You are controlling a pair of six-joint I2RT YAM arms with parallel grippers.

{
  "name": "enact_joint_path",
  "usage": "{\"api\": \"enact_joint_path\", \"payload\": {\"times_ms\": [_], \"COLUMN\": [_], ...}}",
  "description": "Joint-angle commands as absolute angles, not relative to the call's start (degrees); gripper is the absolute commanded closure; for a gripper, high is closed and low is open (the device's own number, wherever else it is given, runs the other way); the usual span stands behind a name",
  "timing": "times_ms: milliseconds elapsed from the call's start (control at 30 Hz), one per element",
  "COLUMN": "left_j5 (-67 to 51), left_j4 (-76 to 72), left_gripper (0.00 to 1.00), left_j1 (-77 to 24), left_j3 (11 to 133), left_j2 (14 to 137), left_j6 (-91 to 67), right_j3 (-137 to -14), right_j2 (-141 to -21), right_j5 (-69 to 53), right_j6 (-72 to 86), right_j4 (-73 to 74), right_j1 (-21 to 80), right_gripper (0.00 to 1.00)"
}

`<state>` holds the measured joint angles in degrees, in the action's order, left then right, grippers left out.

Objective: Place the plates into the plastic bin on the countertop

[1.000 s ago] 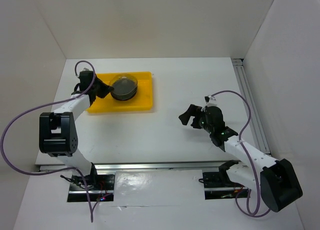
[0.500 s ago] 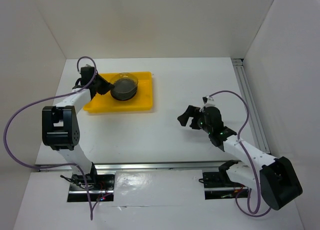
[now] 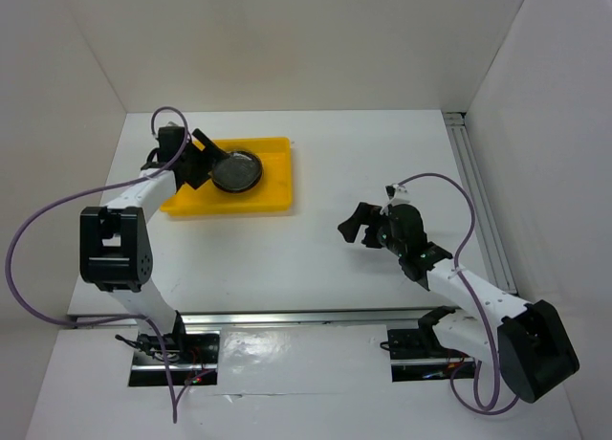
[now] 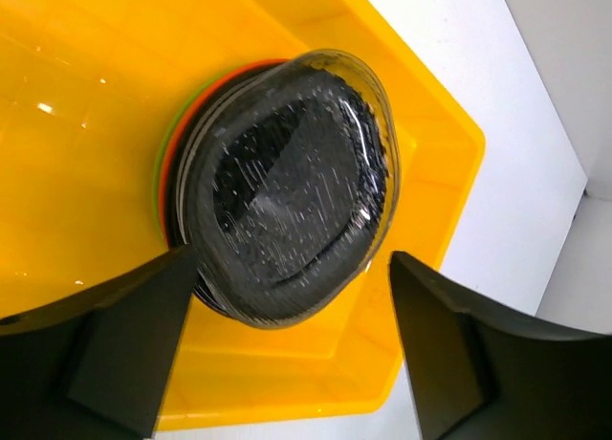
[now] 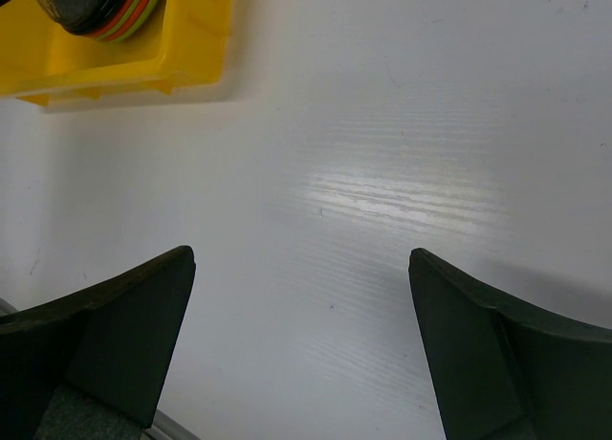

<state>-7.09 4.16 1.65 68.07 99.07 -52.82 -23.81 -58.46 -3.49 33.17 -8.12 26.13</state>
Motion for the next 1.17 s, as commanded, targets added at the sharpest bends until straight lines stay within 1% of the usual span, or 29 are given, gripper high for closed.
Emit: {"api": "enact_joint_path", "payload": {"times_ms": [0,67,133,200,233,300,333,400,433,500,533,700,800,933,1000,1133], "left_j5": [-5.02,-3.79,1.47,5.61,7.1,7.12,5.38,3.61,2.73,1.24,-0.25,-4.56,-5.8,-7.29,-8.44,-8.0], "left_j4": [5.18,7.02,13.86,19.05,23.16,25.04,25.66,28.03,29.08,33.46,34.7,41.12,45.69,47.8,48.51,49.39], "left_gripper": [0.01,0.0,0.0,0.0,0.0,0.0,0.0,0.0,0.0,0.0,0.0,0.0,0.0,0.0,0.0,0.0], "left_j1": [0.88,0.35,-1.75,-4.82,-5.53,-6.06,-6.06,-6.59,-7.29,-8.09,-8.09,-8.61,-8.61,-8.61,-8.61,-8.61], "left_j3": [68.64,69.16,72.5,74.62,74.62,72.69,69.55,65.85,65.13,63.56,63.55,60.64,60.64,56.35,53.79,54.84], "left_j2": [94.05,90.8,87.99,82.55,80.27,71.31,67.97,61.56,55.96,51.09,46.54,34.4,29.12,23.49,22.15,20.4], "left_j6": [-52.82,-51.6,-50.19,-48.0,-47.99,-46.76,-46.24,-43.69,-42.72,-40.0,-39.12,-35.87,-33.76,-31.91,-31.9,-31.81], "right_j3": [-23.38,-23.38,-24.52,-26.27,-28.72,-31.89,-35.73,-39.88,-43.82,-47.88,-50.95,-56.51,-57.04,-57.04,-56.51,-55.99], "right_j2": [-57.13,-56.61,-56.07,-54.15,-53.44,-50.81,-50.1,-48.61,-48.6,-47.39,-46.85,-40.1,-38.24,-37.18,-36.65,-36.12], "right_j5": [-3.78,-3.78,-3.78,-1.42,0.16,4.82,6.14,10.25,11.33,15.01,15.73,15.73,16.26,16.87,17.4,18.54], "right_j6": [32.61,32.61,31.91,30.85,30.85,29.62,28.84,27.95,27.08,26.54,26.54,25.22,25.22,25.83,25.84,26.98], "right_j4": [-10.37,-9.85,-7.92,-4.68,-0.13,4.9,10.14,15.18,19.73,24.67,28.44,35.32,37.18,38.32,38.32,38.85], "right_j1": [26.72,27.25,27.25,28.38,29.0,31.28,32.07,34.44,35.15,37.16,37.79,39.02,39.02,39.02,39.02,39.02], "right_gripper": [0.0,0.0,0.0,0.0,0.0,0.0,0.0,0.0,0.0,0.0,0.0,0.0,0.0,0.0,0.0,0.0]}}
